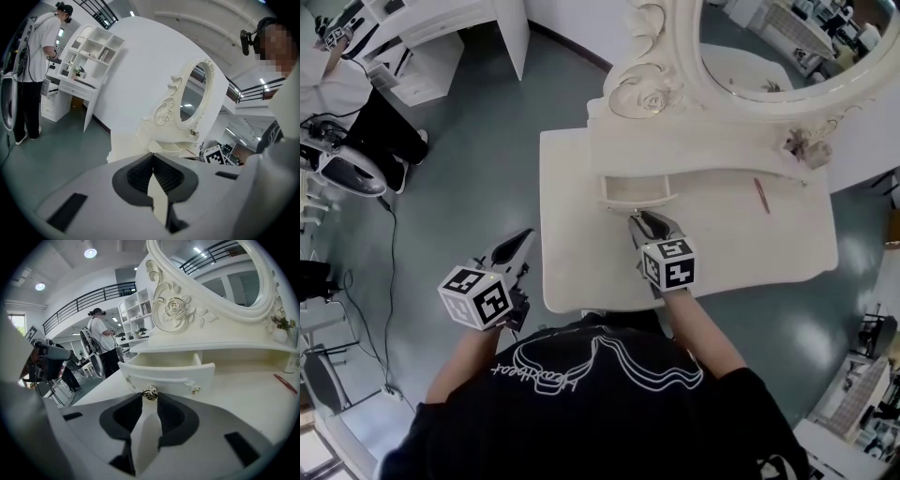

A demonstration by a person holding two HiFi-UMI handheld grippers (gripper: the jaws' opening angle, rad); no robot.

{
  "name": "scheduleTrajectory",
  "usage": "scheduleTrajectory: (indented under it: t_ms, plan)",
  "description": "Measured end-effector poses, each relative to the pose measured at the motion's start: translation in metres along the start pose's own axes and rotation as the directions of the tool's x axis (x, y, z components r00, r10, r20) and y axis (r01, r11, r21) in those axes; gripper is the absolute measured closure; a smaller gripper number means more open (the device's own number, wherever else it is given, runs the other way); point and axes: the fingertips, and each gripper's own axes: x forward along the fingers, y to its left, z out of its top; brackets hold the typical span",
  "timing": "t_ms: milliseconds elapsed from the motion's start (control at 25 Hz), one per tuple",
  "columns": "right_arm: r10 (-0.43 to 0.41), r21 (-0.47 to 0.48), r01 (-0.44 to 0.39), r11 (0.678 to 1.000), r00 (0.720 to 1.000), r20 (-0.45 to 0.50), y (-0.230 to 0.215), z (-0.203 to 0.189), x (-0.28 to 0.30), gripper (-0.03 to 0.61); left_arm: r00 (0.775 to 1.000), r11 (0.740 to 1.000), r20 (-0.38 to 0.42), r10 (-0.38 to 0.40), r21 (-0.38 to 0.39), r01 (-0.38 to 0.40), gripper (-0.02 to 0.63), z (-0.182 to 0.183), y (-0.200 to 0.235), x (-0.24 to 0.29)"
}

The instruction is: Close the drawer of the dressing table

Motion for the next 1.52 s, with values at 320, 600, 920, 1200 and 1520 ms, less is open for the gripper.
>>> scheduleTrajectory:
  t_ms: [320, 600, 920, 1200, 1520]
  plan:
    - [0.000, 0.000, 0.000, 1.000, 1.000, -0.008, 0.000, 0.000, -0.002, 0.477, 1.000, 1.000, -0.003, -0.002, -0.010, 0.002, 0.609, -0.001, 0.000, 0.004]
    - [-0.005, 0.006, 0.005, 1.000, 1.000, 0.007, -0.001, 0.006, 0.000, 0.477, 1.000, 1.000, -0.004, 0.003, -0.013, -0.003, 0.610, 0.000, 0.006, 0.005]
    - [-0.010, 0.002, 0.010, 1.000, 1.000, 0.009, -0.008, 0.019, 0.011, 0.477, 0.999, 0.999, 0.017, 0.027, -0.027, -0.027, 0.610, 0.011, 0.019, 0.002]
    - [-0.010, -0.008, 0.010, 1.000, 1.000, 0.002, -0.012, 0.023, 0.020, 0.477, 0.999, 0.998, 0.019, 0.034, -0.044, -0.033, 0.609, 0.012, 0.024, 0.002]
    - [-0.017, -0.016, 0.017, 1.000, 1.000, 0.007, -0.020, 0.034, 0.033, 0.477, 0.999, 0.998, 0.021, 0.044, -0.049, -0.043, 0.609, 0.012, 0.028, 0.001]
